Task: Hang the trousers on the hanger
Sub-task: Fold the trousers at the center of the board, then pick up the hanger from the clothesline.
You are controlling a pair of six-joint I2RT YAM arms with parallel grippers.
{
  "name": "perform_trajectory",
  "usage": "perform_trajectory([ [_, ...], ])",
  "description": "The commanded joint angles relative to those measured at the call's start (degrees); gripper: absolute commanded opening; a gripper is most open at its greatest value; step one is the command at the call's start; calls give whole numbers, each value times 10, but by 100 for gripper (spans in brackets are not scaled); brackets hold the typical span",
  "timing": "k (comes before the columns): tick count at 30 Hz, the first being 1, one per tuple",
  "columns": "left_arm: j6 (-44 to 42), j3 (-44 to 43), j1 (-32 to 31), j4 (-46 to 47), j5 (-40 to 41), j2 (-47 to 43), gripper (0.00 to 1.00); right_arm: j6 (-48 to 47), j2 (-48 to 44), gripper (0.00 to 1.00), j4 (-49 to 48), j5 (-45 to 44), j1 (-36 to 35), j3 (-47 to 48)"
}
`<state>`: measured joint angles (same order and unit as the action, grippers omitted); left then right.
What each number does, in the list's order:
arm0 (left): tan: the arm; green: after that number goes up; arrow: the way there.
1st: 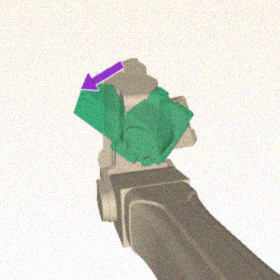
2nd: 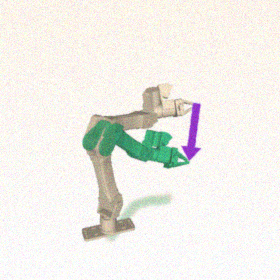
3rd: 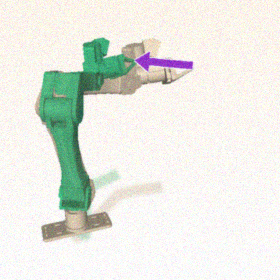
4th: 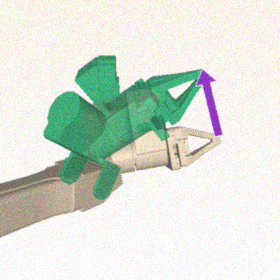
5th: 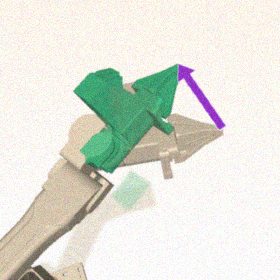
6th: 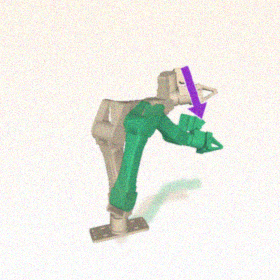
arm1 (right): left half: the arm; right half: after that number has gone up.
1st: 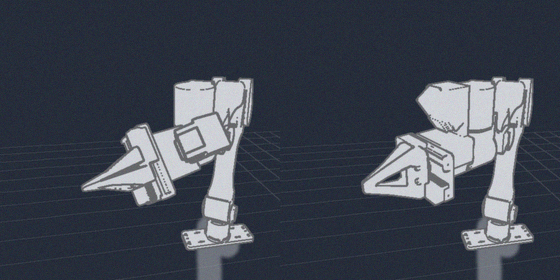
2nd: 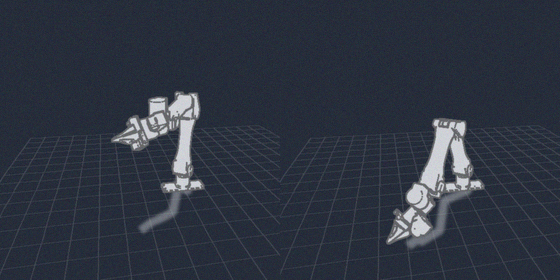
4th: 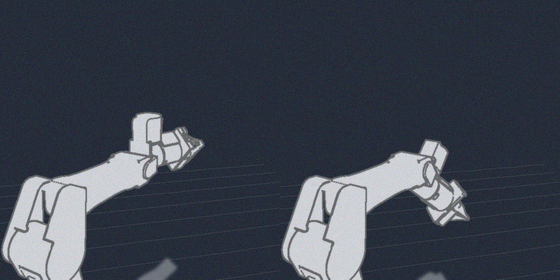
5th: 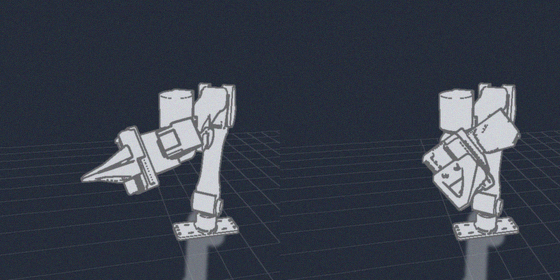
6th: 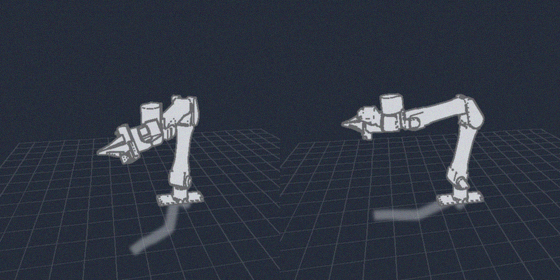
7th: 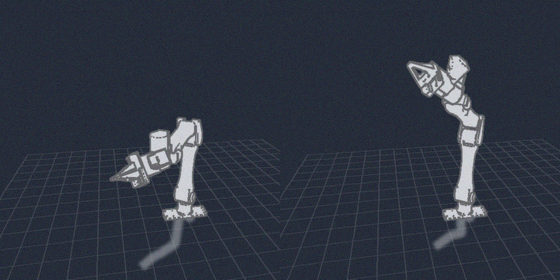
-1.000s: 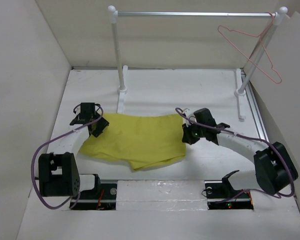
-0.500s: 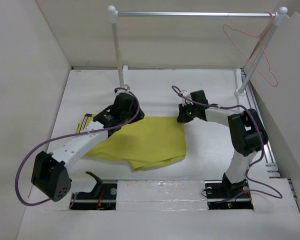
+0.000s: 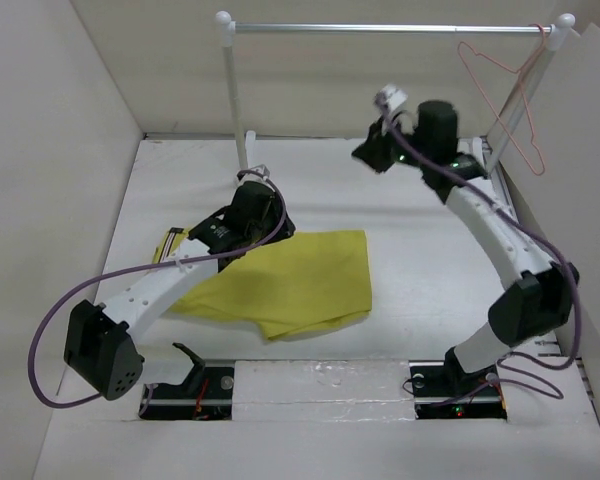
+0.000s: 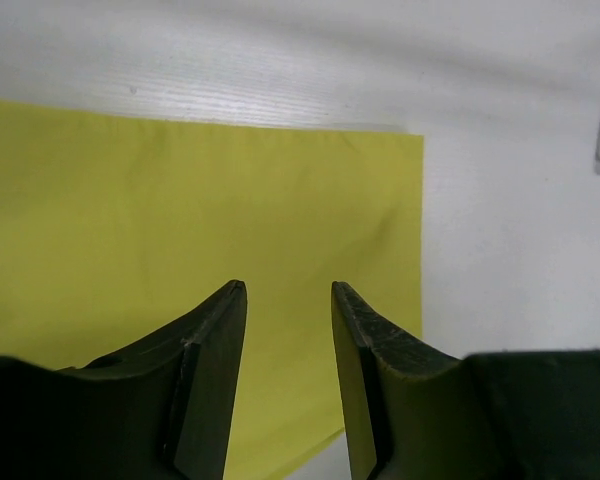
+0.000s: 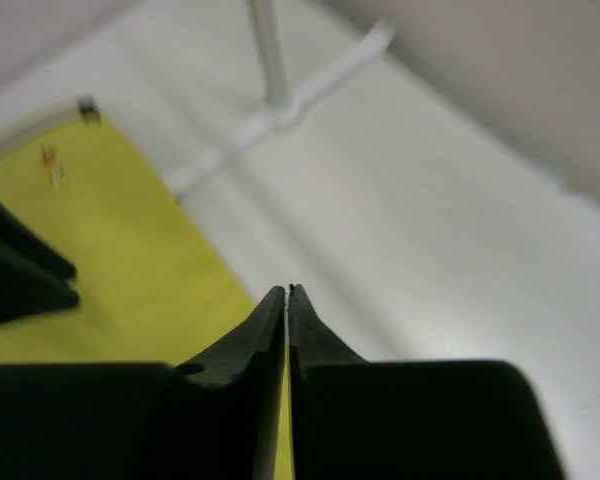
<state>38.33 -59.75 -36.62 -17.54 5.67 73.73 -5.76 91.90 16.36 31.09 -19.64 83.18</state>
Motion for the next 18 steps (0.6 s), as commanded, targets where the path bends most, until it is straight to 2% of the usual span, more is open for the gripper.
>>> perform_trajectory([
  [1, -25, -34, 1, 15, -28, -4, 36, -70, -74, 3, 82, -1, 63, 149],
  [3, -28, -38, 1, 21, -38, 1, 36, -80, -91, 0, 111, -41, 100, 200],
  [4, -30, -37, 1, 30, -46, 1, 36, -95, -94, 0, 142, -77, 143, 245],
  [6, -33, -36, 1, 36, -46, 3, 36, -98, -97, 0, 156, -86, 196, 272],
  [7, -40, -37, 1, 40, -50, 3, 36, -97, -97, 0, 170, -85, 251, 294],
  [8, -44, -39, 1, 42, -51, 5, 36, -97, -95, 5, 180, -82, 280, 303],
  [9, -46, -39, 1, 42, -51, 7, 36, -96, -94, 20, 188, -74, 305, 309],
  [10, -52, -40, 1, 40, -54, 8, 36, -97, -89, 50, 200, -63, 329, 313],
  [11, -53, -41, 1, 39, -54, 12, 37, -100, -86, 60, 210, -62, 366, 315],
  [13, -58, -39, 1, 43, -73, 14, 38, -122, -78, 72, 248, -60, 391, 320],
  [18, -66, -40, 1, 39, -86, 28, 39, -140, -70, 75, 262, -60, 427, 278],
])
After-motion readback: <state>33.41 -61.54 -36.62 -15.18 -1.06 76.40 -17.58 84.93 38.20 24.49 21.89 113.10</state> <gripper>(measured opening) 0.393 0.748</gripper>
